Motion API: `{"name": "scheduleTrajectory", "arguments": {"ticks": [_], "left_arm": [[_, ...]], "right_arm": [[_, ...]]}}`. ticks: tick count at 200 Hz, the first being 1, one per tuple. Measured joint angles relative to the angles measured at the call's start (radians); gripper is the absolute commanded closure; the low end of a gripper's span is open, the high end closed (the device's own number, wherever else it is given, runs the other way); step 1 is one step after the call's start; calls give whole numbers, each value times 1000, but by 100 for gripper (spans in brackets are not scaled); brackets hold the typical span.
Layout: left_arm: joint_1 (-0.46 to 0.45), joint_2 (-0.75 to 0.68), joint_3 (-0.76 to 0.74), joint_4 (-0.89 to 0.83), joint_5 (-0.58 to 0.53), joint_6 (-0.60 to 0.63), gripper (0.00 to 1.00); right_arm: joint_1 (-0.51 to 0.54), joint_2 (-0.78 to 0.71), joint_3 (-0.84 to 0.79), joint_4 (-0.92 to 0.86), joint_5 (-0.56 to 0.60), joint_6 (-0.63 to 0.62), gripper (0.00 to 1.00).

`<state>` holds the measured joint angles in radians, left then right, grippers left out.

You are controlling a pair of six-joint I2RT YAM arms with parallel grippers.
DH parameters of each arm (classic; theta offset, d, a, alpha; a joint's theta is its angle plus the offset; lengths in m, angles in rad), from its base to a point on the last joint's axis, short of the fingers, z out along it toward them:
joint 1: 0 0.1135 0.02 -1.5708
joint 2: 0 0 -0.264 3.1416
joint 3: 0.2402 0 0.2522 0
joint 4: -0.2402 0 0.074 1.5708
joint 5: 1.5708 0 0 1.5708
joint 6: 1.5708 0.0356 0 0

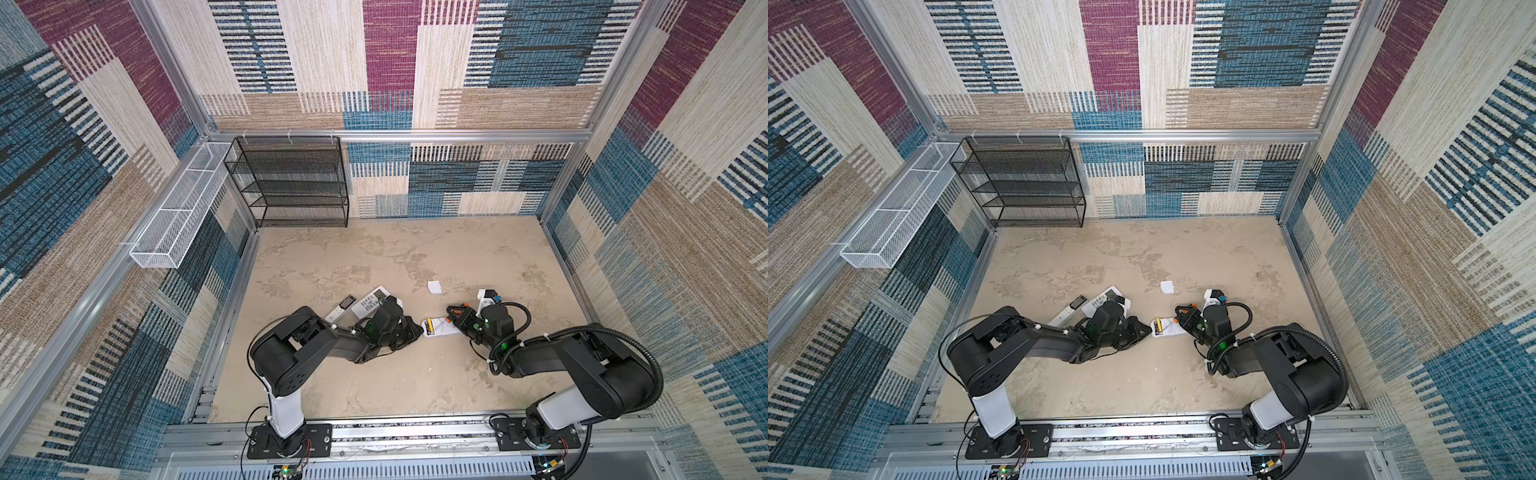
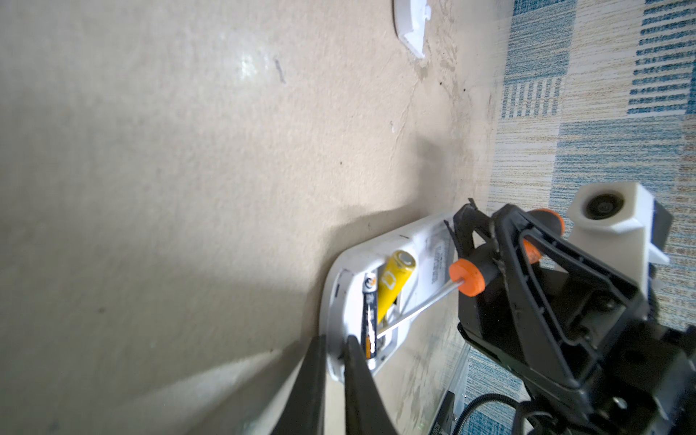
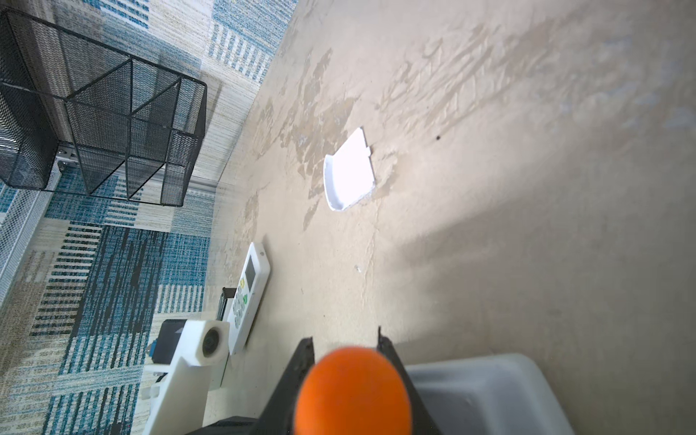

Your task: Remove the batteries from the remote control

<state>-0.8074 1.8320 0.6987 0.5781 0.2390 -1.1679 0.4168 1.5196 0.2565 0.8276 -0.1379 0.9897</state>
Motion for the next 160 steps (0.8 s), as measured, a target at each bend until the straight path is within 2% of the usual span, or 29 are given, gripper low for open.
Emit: {"name": "scheduleTrajectory", "arguments": {"ticks": [160], "left_arm": [[0,4,6,-7,0,0,86]], "right_arm": [[-2,-58,5,-49,5,-29,100]]}}
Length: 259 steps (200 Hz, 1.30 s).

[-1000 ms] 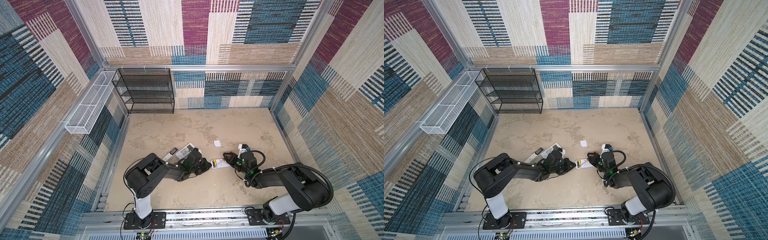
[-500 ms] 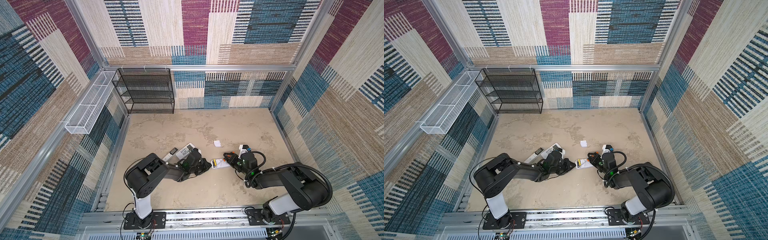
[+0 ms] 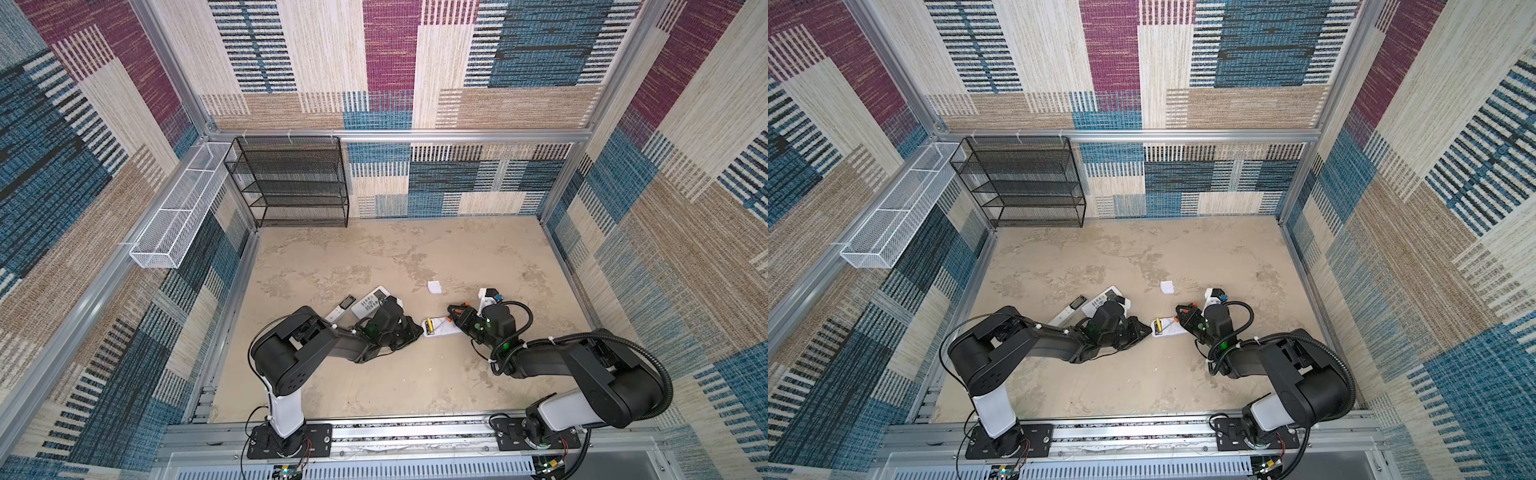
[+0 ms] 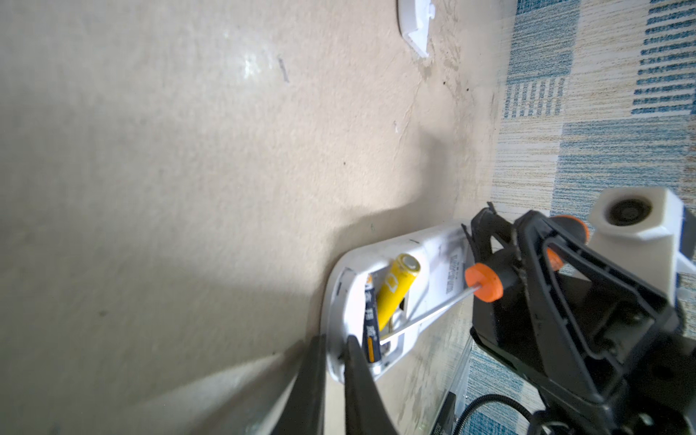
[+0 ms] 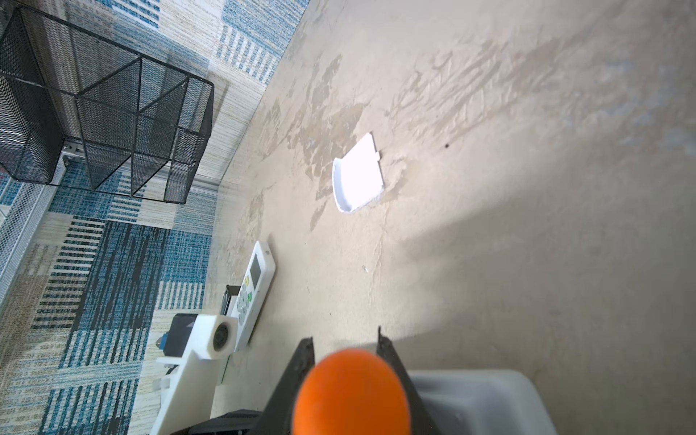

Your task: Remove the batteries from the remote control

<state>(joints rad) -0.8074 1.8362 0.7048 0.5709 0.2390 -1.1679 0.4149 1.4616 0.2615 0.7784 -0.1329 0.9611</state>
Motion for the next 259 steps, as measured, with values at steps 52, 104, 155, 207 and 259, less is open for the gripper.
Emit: {"name": "scheduleTrajectory", "arguments": {"ticks": [52,104,155,207,259], "left_arm": [[0,0,10,-16,0,0,86],[0,0,13,-21,0,0,86],[-1,0,13,-21,0,0,86],[-3,0,12,-21,0,0,86],[-3,0,4,-10,0,0,86]], "right_arm": [[0,-38,26,-50,13,-58,100],[0,-14,32,-66,5,-77,100],[0,-2,42,-60,-14,-77,100],[0,-23,74,-69,-13,-95,100],[0,17,78,-66,-22,-98,100]]}}
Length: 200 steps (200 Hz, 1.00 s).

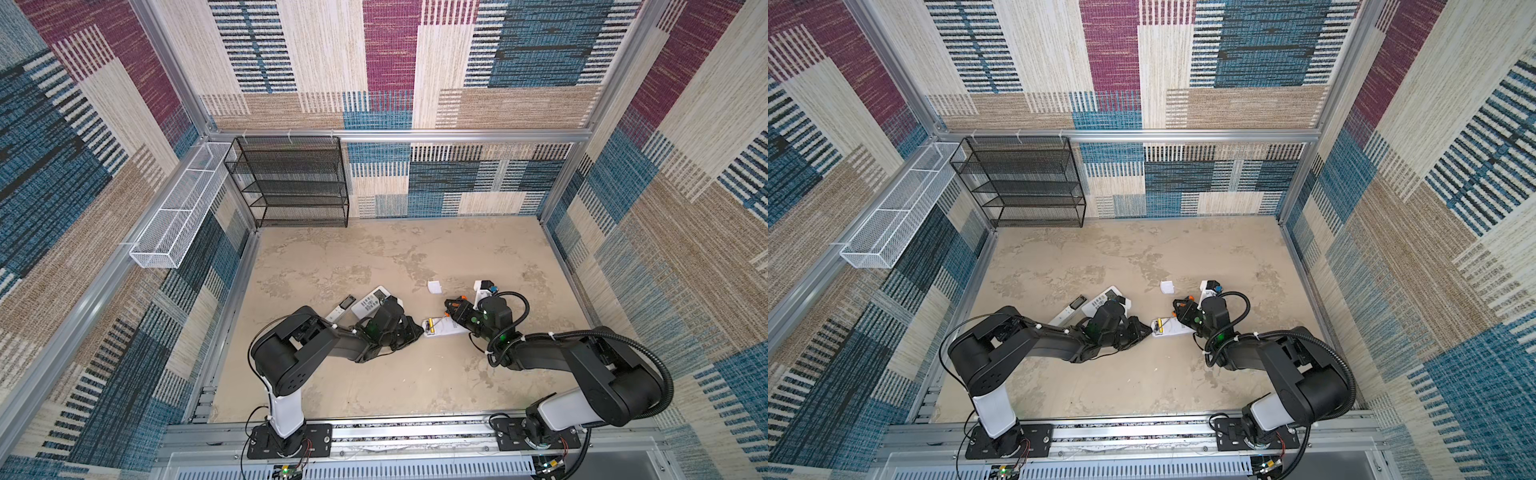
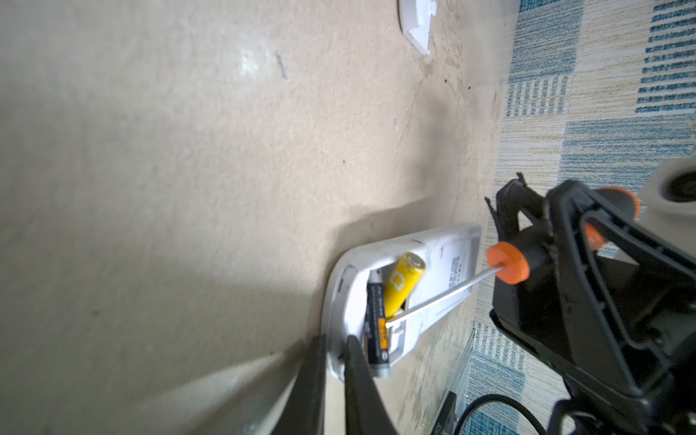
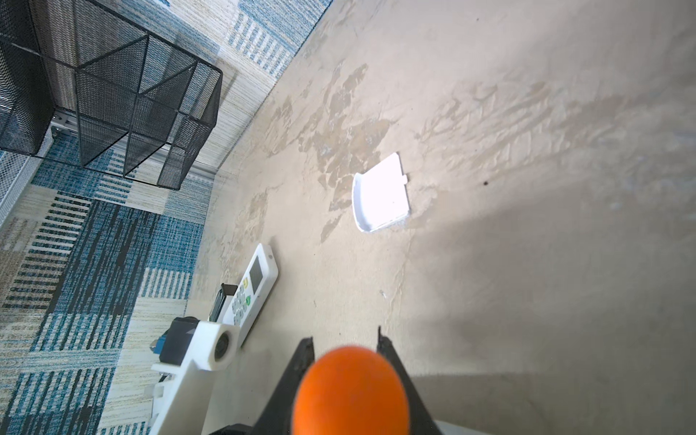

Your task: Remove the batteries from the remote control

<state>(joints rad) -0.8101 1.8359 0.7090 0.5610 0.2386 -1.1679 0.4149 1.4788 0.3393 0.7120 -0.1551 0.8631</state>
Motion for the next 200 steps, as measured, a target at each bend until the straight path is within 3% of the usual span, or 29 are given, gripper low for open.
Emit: {"name": "scheduleTrajectory", "arguments": {"ticks": [200], "left_arm": [[-2,1,6,-6,0,0,86]], "right_arm": [[0,117,122,31,-21,-40,100]]}}
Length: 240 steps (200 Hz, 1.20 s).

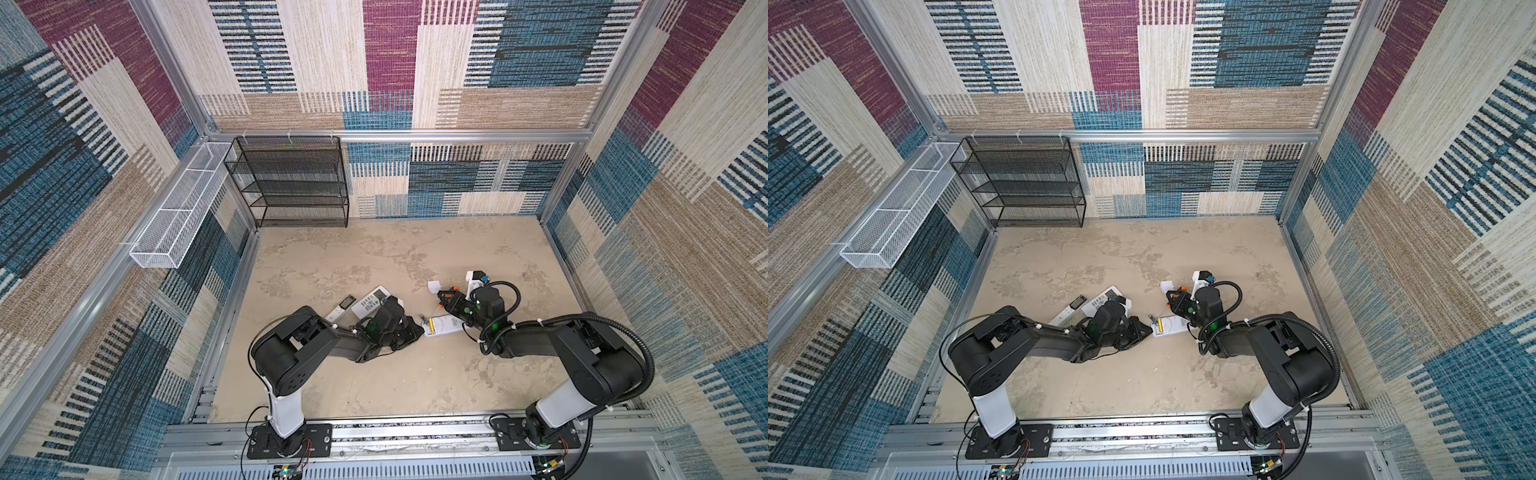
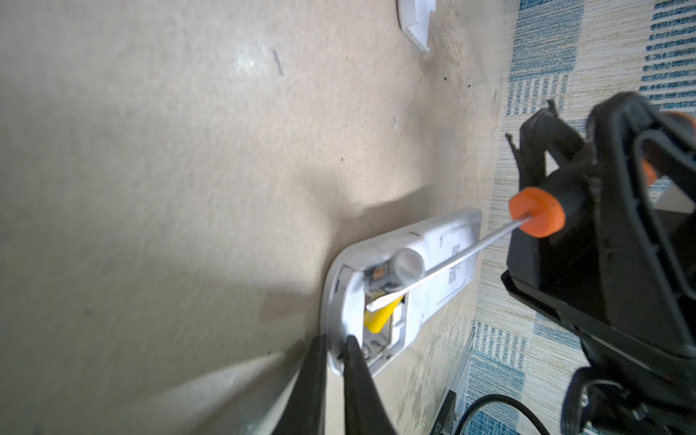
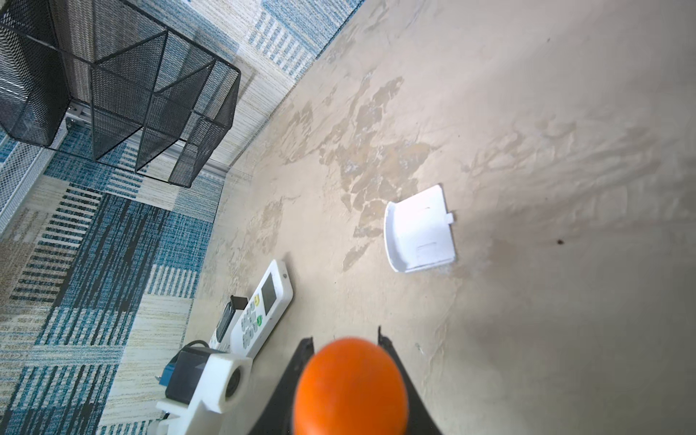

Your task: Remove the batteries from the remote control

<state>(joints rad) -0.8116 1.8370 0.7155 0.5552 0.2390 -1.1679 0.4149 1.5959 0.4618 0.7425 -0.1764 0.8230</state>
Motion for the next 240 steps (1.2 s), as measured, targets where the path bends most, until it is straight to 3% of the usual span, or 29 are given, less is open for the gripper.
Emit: {"name": "scheduleTrajectory", "arguments": {"ticks": [151,240], "left_arm": [[3,1,1,-1,0,0,86],[24,-28,-26,-21,0,0,85]], "right_arm": [[0,101,137,-53,-25,-84,100],[0,42,188,-150,-59,-105,100]]}}
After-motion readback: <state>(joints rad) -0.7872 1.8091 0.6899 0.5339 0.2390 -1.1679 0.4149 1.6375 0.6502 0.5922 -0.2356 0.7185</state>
